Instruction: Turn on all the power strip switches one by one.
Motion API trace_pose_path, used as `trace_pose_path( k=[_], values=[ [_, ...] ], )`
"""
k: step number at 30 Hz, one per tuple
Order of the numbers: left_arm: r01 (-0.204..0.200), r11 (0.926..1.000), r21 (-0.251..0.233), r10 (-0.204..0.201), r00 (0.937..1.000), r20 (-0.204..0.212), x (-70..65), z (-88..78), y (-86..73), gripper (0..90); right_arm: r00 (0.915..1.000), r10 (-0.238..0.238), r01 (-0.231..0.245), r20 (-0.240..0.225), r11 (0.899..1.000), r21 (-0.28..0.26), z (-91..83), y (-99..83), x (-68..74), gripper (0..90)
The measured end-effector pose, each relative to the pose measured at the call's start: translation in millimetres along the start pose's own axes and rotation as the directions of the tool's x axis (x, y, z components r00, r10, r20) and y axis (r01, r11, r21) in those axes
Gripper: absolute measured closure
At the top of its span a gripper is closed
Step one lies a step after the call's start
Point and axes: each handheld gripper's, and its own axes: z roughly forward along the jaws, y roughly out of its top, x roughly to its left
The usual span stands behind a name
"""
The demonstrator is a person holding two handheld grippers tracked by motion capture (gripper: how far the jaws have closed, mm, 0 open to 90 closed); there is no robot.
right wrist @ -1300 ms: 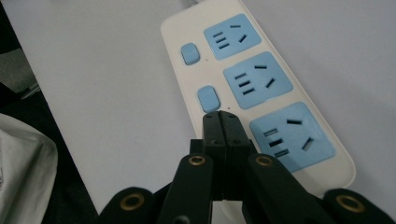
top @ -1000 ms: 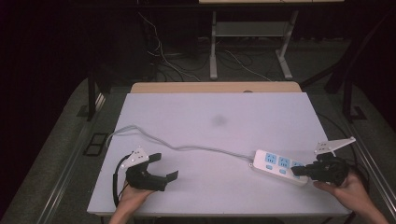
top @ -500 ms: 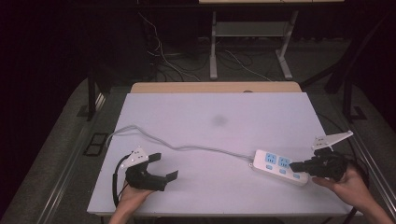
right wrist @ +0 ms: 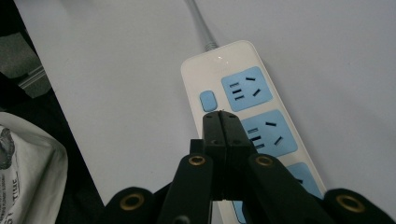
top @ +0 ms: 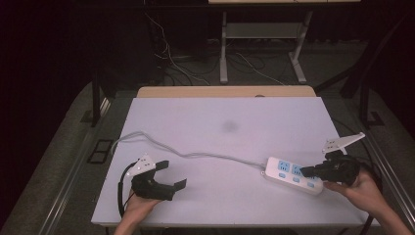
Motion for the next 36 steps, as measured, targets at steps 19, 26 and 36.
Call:
trace_pose_path(
  k=[19,26,36],
  values=[
    [-0.002,1.0000,0.001,0.002,1.0000,-0.001,0.3,-0.2,0.1,0.2,1.0000,0.001,-0.001,0.003,1.000,0.031,15.4,6.1,-8.1,90.0],
    [-0.003,1.0000,0.002,0.003,1.0000,-0.001,0.4,-0.3,0.0,0.2,0.9999,0.010,-0.010,-0.006,0.999,0.043,22.5,3.7,-9.7,90.0],
    [-0.002,1.0000,0.003,0.002,1.0000,0.000,0.1,-0.2,-0.1,0.2,0.9999,0.007,-0.007,-0.009,0.998,0.061,29.3,0.8,-10.1,90.0]
  ],
)
